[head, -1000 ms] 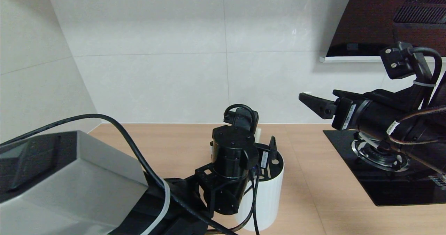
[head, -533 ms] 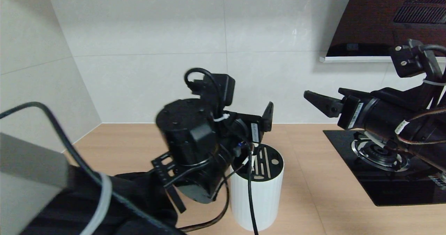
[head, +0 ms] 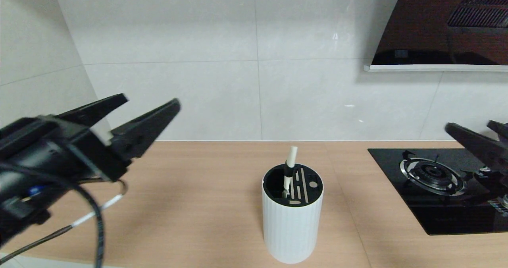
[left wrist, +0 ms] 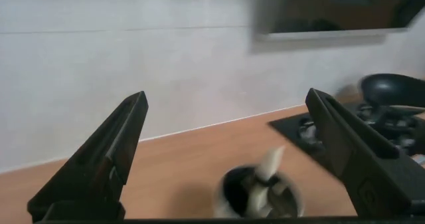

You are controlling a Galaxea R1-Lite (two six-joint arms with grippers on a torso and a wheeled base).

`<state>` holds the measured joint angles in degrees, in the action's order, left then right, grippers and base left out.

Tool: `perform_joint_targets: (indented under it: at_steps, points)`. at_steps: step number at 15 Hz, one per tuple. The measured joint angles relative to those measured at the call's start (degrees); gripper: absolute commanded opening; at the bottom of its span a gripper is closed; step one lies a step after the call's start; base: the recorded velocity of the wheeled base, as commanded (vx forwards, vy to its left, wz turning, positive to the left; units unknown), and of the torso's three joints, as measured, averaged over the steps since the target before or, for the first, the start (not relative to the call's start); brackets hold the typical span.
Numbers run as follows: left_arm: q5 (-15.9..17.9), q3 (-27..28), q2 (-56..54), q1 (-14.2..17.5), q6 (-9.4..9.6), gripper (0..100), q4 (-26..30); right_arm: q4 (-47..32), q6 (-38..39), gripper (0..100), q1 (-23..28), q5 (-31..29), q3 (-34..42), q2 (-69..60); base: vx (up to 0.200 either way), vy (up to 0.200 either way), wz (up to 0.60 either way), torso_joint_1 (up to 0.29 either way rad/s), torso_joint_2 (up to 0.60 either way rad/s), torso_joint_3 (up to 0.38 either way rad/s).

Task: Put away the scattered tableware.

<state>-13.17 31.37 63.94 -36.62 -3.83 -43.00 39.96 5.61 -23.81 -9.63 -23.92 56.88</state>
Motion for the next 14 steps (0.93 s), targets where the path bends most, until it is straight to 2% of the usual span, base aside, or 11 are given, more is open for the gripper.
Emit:
perform_joint_targets:
  at_steps: [3, 7, 9, 11, 13, 14]
  points:
    - [1.21, -3.62, -19.71, 6.58, 0.09, 100, 18.13, -13.58, -0.17, 100, 4.02, 0.74, 4.82, -17.30, 0.000, 0.000, 0.00, 0.000, 0.00, 0.000]
    - [5.62, -5.40, -44.68, 18.37, 0.57, 100, 38.44, -37.78, -1.62, 100, 8.48, 1.07, 5.81, -39.36, 0.000, 0.000, 0.00, 0.000, 0.00, 0.000]
    - [4.44, -6.14, -52.33, 23.98, 1.26, 100, 43.22, -42.28, -3.23, 100, 13.56, 0.79, 6.19, -45.91, 0.000, 0.000, 0.00, 0.000, 0.00, 0.000]
    - [3.21, -7.08, -55.98, 27.55, 1.54, 100, 43.97, -43.33, -4.08, 100, 17.81, 0.90, 6.67, -49.12, 0.000, 0.000, 0.00, 0.000, 0.00, 0.000]
    - [4.17, -8.55, -58.41, 31.45, 1.97, 100, 43.54, -43.98, -5.39, 100, 21.58, 1.27, 8.51, -52.20, 0.000, 0.000, 0.00, 0.000, 0.00, 0.000]
    - [5.14, -9.98, -60.04, 33.24, 2.79, 100, 43.51, -43.92, -5.74, 100, 22.85, 0.24, 10.42, -53.47, 0.000, 0.000, 0.00, 0.000, 0.00, 0.000]
